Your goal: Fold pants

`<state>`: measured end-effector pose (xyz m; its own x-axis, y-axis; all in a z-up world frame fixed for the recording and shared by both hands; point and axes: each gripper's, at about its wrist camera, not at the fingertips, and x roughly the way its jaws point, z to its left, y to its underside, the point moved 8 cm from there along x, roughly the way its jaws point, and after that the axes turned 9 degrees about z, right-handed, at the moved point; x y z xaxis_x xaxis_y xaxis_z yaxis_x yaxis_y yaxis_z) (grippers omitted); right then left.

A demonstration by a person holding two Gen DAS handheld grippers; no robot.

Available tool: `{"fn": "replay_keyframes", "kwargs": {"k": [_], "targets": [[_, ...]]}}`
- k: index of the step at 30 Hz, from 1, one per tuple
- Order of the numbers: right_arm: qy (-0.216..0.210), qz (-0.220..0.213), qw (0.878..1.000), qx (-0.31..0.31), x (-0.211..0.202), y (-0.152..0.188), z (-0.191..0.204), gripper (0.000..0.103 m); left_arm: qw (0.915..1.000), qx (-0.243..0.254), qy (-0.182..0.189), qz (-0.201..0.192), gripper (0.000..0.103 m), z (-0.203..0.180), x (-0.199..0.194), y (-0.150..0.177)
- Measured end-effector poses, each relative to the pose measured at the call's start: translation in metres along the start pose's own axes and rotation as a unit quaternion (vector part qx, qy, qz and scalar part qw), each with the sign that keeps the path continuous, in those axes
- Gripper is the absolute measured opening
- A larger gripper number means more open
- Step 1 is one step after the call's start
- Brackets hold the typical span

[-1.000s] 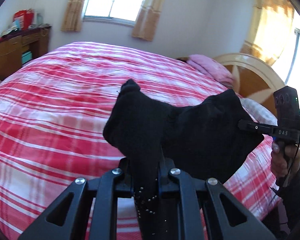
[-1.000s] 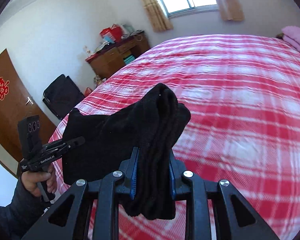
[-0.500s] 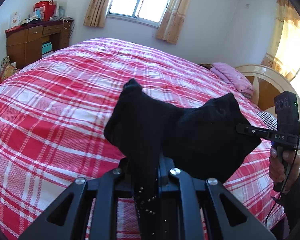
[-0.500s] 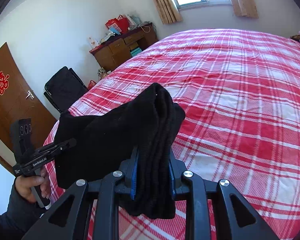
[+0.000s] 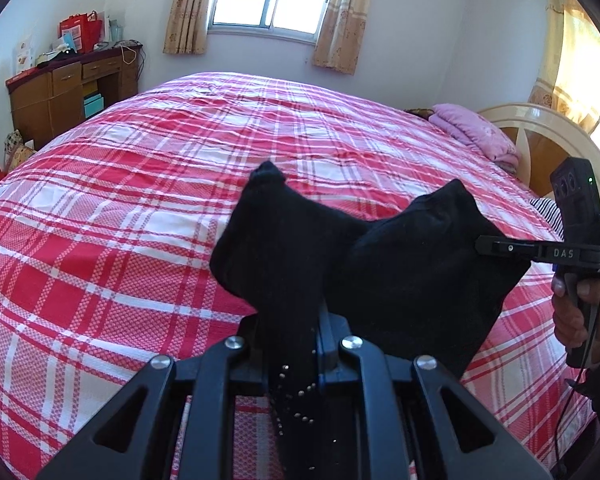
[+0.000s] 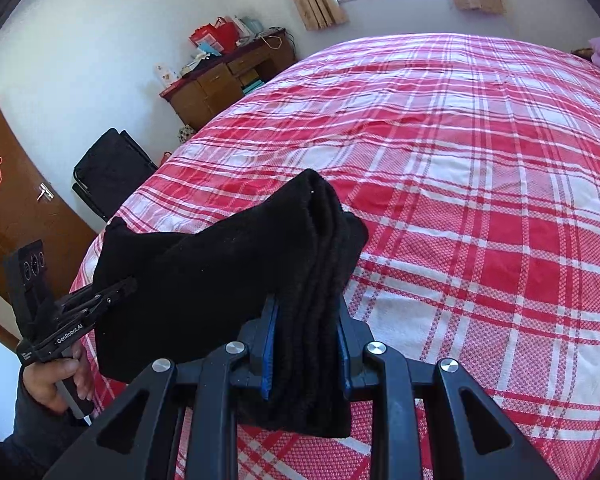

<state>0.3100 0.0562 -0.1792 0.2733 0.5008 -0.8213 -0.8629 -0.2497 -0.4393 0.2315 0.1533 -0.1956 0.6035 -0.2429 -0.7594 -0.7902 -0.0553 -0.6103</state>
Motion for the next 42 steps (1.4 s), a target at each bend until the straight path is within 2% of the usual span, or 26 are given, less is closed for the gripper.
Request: {"fn": "replay_keyframes", "kwargs": {"k": [4,9,11,12,13,14,15,17,22,26,30,32,33,35,37,42], "targets": [[0.005,0.004,1.0,0.006,0.004,0.0,-0.004,0.026,1.0,-0.001,-0.005,0.005,0.024,0.003,0.004,0.001],[0.007,0.019,0.999,0.033,0.016,0.005,-0.019,0.028,0.9996,0.001,-0.025,0.01,0.044,0.007,0.012,0.004],[0.015,0.03,0.999,0.043,0.023,0.008,-0.028,0.035,0.9996,-0.005,-0.025,0.014,0.049,0.01,0.016,0.007],[0.016,0.033,0.998,0.046,0.025,0.01,-0.03,0.043,0.9995,-0.006,-0.025,0.016,0.051,0.01,0.017,0.009],[0.021,0.032,0.998,0.053,0.025,0.011,-0.035,0.057,0.9995,-0.009,-0.027,0.017,0.053,0.011,0.018,0.01],[0.027,0.031,0.998,0.057,0.024,0.011,-0.039,0.062,0.9994,-0.011,-0.028,0.017,0.058,0.012,0.017,0.01],[0.033,0.027,0.997,0.06,0.021,0.012,-0.042,0.067,0.9992,-0.015,-0.033,0.015,0.062,0.014,0.016,0.01],[0.037,0.021,0.997,0.062,0.014,0.015,-0.045,0.067,0.9986,-0.019,-0.045,0.017,0.07,0.016,0.012,0.011],[0.084,-0.008,0.995,0.049,-0.018,0.026,-0.048,0.067,0.9969,-0.022,-0.072,0.022,0.076,0.02,-0.001,0.019],[0.127,-0.031,0.991,0.029,-0.048,0.042,-0.048,0.067,0.9941,-0.019,-0.105,0.019,0.076,0.018,-0.02,0.023],[0.17,-0.053,0.984,-0.007,-0.097,0.074,-0.038,0.067,0.996,-0.004,-0.089,-0.014,0.077,-0.004,-0.056,0.022],[0.192,-0.075,0.979,-0.008,-0.131,0.094,-0.035,0.067,0.9961,0.004,-0.079,-0.038,0.083,-0.02,-0.076,0.016],[0.194,-0.083,0.977,-0.006,-0.146,0.103,-0.033,0.067,0.9962,0.007,-0.072,-0.05,0.085,-0.027,-0.084,0.012],[0.196,-0.097,0.976,-0.004,-0.174,0.12,-0.029,0.067,0.9955,0.014,-0.059,-0.073,0.097,-0.043,-0.102,0.006],[0.201,-0.111,0.973,-0.004,-0.198,0.132,-0.028,0.07,0.9939,0.022,-0.049,-0.096,0.098,-0.058,-0.118,0.0],[0.212,-0.156,0.965,0.001,-0.245,0.151,-0.022,0.074,0.9908,0.038,-0.034,-0.125,0.1,-0.088,-0.147,-0.005]]}}
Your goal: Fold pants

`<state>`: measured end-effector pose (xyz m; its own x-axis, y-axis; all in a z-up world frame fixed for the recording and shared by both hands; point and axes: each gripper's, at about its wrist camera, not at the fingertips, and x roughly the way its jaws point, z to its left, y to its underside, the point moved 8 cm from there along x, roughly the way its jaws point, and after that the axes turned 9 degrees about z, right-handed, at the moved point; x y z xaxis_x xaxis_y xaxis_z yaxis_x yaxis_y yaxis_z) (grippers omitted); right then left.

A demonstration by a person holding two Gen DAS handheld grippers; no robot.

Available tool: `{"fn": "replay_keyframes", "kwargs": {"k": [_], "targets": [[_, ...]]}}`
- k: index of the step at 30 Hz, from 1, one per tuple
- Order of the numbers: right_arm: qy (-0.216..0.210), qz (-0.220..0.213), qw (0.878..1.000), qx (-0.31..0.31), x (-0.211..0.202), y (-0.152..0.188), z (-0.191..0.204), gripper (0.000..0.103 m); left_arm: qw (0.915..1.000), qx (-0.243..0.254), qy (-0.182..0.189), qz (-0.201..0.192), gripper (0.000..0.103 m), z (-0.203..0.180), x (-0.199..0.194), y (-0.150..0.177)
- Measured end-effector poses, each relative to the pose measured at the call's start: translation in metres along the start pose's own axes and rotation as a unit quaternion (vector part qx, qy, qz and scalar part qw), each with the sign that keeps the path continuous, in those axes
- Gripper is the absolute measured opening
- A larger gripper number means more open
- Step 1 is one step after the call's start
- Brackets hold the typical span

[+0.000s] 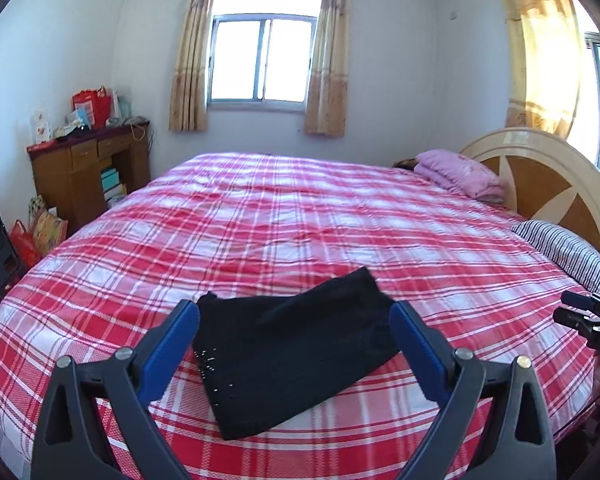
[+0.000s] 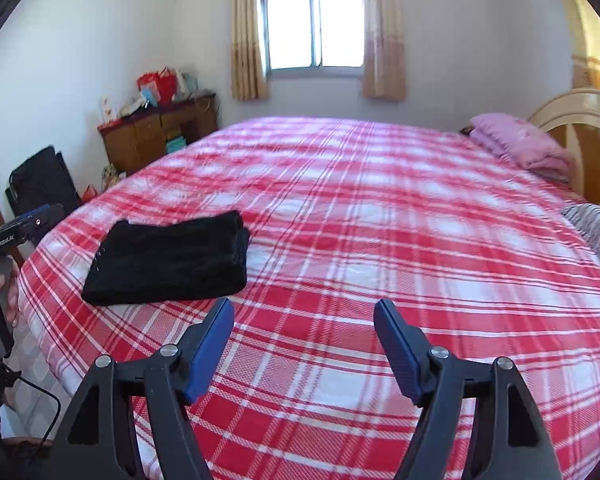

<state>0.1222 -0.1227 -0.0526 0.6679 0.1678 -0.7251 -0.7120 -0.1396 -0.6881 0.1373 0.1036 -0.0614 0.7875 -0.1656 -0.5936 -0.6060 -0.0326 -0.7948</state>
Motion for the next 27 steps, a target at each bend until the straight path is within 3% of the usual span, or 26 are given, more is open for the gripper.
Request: {"fn": "replay_keyframes", "kwargs": {"k": [15,27], "targets": [[0.013,-0.061,0.998,-0.012,-0.054,-0.011,0.006,0.074,0.9992,0.023,0.007,-0.031,0.103,-0.031,-0.033,-0.002],[0.013,-0.075,0.997,-0.022,-0.066,-0.013,0.012,0.075,0.9983,0.034,0.0,-0.047,0.103,-0.038,-0.045,-0.002]]}}
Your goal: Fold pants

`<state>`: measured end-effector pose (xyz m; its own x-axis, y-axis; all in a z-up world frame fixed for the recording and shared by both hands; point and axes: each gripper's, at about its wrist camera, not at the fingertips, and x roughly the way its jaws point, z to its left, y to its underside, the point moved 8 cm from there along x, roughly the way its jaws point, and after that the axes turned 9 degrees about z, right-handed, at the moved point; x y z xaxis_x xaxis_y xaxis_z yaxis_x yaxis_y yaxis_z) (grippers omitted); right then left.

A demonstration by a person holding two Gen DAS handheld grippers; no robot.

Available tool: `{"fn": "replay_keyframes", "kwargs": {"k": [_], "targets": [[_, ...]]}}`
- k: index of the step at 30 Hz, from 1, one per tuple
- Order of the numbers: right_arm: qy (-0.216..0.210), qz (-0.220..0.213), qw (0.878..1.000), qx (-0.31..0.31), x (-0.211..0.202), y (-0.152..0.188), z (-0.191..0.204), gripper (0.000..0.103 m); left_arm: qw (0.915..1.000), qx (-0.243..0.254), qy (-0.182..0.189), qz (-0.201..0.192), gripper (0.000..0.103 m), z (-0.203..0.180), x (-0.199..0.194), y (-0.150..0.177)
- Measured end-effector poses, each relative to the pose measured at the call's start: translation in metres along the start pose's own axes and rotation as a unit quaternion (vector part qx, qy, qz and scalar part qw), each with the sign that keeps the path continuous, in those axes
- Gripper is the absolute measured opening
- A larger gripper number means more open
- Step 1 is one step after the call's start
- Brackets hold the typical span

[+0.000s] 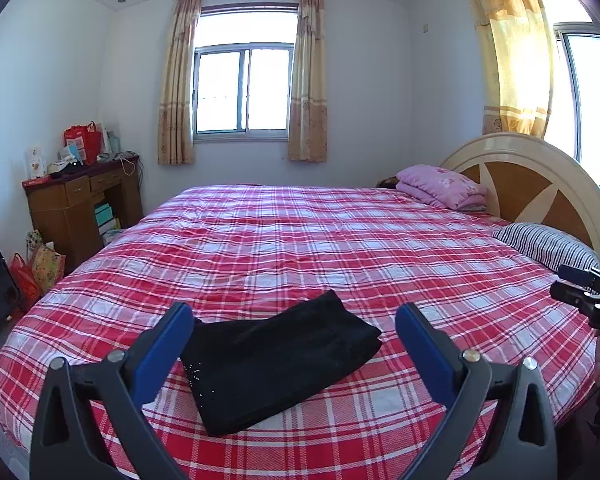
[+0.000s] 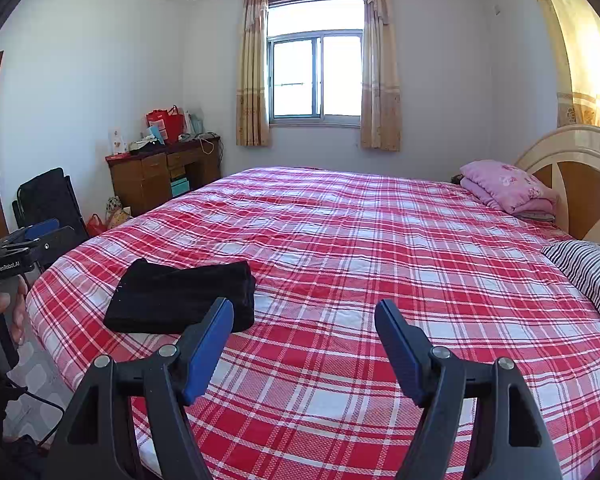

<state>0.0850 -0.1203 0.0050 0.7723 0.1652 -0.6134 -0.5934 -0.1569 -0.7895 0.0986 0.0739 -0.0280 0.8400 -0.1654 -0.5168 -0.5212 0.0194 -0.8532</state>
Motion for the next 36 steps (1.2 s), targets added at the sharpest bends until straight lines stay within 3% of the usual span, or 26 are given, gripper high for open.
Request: {"fn": "replay_keyframes", "kwargs": {"k": [15,36], "targets": [[0.007,-0.004,1.0,-0.003,-0.004,-0.001,-0.003,0.075,0.9994,0.009,-0.025,0.021,0.103,-0.002,0.007,0.004],[0.014,-0.012,1.0,-0.011,-0.006,-0.002,0.001,0.075,0.9973,0.012,-0.07,0.018,0.103,0.003,0.01,0.006]]}}
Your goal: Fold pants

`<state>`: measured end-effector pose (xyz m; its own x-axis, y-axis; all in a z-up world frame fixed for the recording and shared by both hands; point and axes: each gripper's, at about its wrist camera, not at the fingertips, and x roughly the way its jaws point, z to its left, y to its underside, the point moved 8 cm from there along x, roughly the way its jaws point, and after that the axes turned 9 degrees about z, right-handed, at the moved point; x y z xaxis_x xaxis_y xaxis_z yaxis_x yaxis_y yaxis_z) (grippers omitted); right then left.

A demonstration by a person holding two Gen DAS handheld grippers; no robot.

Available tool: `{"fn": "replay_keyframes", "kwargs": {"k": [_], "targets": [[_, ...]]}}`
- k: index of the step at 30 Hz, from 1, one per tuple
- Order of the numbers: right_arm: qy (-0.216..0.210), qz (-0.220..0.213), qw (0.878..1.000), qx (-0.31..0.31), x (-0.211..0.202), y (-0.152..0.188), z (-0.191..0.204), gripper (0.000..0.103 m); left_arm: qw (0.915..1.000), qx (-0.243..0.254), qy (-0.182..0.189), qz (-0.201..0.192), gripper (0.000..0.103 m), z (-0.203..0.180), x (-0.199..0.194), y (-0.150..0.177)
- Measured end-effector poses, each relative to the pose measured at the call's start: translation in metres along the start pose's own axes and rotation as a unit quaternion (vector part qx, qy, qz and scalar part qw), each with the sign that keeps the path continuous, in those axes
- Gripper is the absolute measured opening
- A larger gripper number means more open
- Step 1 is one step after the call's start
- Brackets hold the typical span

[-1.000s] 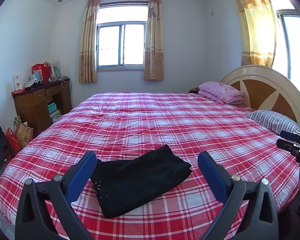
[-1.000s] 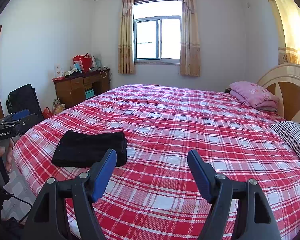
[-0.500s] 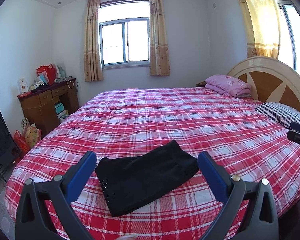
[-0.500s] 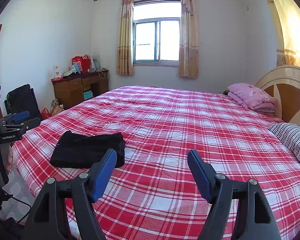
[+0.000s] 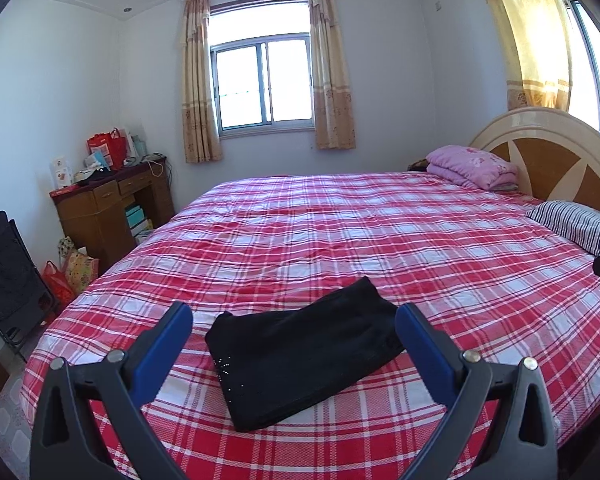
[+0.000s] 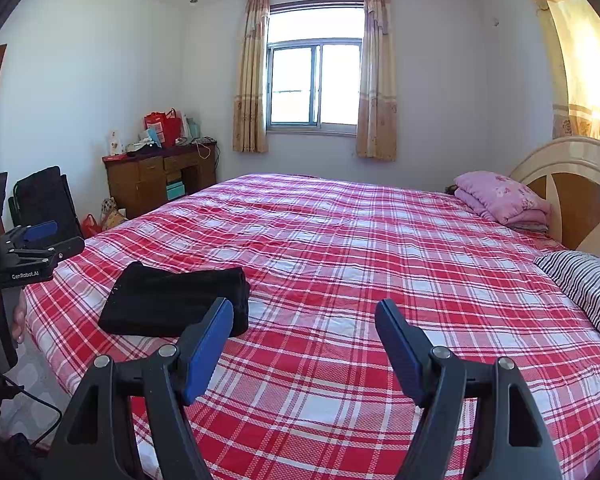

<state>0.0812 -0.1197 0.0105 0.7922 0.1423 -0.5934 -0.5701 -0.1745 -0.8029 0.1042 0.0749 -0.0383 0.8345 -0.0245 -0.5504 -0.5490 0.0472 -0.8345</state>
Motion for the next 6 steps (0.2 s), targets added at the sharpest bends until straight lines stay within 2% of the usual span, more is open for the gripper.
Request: {"fn": "replay_keyframes", "kwargs": {"k": [6], "targets": [[-0.001,0.0,1.0,0.001,0.0002,-0.0004,0.0011,0.075,1.0,0.005,0.001,0.0,0.103,-0.0032,0.0009,0.0022]]}}
